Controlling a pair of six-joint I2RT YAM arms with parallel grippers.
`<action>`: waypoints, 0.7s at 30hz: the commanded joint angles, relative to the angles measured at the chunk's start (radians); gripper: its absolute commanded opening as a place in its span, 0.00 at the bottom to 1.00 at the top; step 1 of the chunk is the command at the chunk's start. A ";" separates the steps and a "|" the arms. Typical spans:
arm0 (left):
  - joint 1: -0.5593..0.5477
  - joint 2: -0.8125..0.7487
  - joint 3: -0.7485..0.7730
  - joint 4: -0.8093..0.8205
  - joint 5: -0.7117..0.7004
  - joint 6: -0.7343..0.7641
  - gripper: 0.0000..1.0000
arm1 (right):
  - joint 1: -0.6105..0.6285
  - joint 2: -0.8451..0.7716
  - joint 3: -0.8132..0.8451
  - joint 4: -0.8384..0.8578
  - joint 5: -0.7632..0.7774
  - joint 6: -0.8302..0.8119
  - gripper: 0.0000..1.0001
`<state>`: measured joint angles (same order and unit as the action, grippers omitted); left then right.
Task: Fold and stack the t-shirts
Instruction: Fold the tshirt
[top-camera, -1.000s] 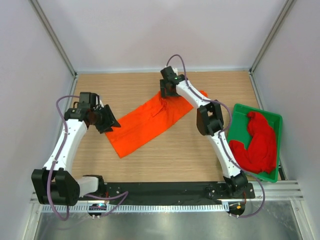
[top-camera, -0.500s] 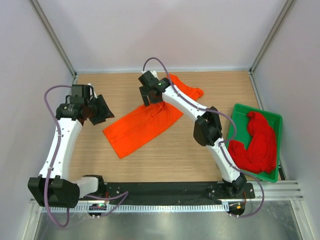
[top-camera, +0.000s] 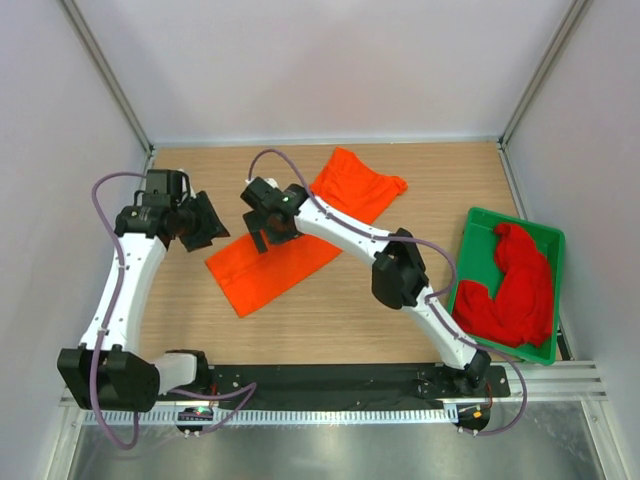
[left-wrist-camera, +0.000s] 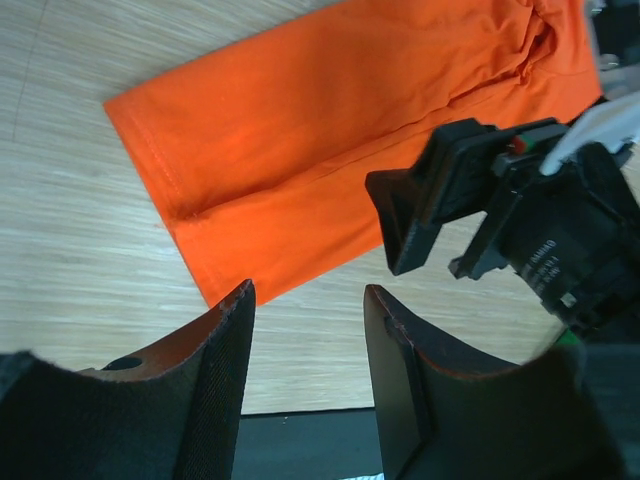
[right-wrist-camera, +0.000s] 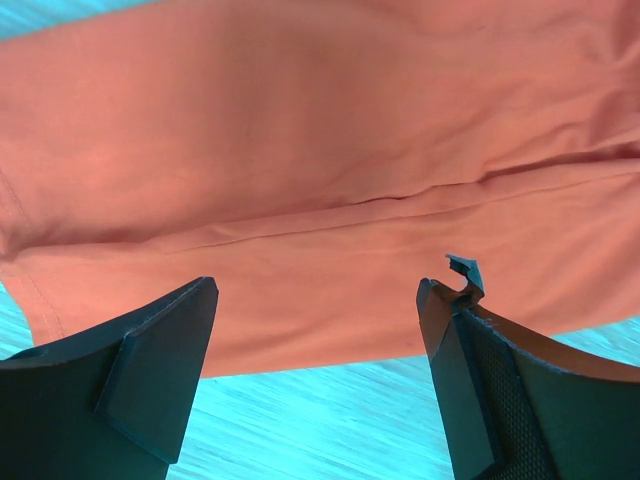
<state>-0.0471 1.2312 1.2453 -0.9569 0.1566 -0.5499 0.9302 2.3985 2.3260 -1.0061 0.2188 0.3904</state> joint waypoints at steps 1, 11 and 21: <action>0.015 -0.064 -0.023 0.006 -0.029 -0.005 0.50 | 0.030 0.054 0.076 -0.029 -0.022 -0.036 0.89; 0.021 -0.102 -0.061 -0.006 -0.034 -0.025 0.50 | 0.056 0.093 -0.003 -0.032 -0.012 -0.123 0.88; 0.021 -0.093 -0.109 0.017 0.018 -0.061 0.50 | 0.029 -0.222 -0.600 0.146 -0.076 -0.140 0.87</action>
<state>-0.0311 1.1507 1.1526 -0.9611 0.1474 -0.5949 0.9733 2.2772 1.8706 -0.8734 0.1650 0.2745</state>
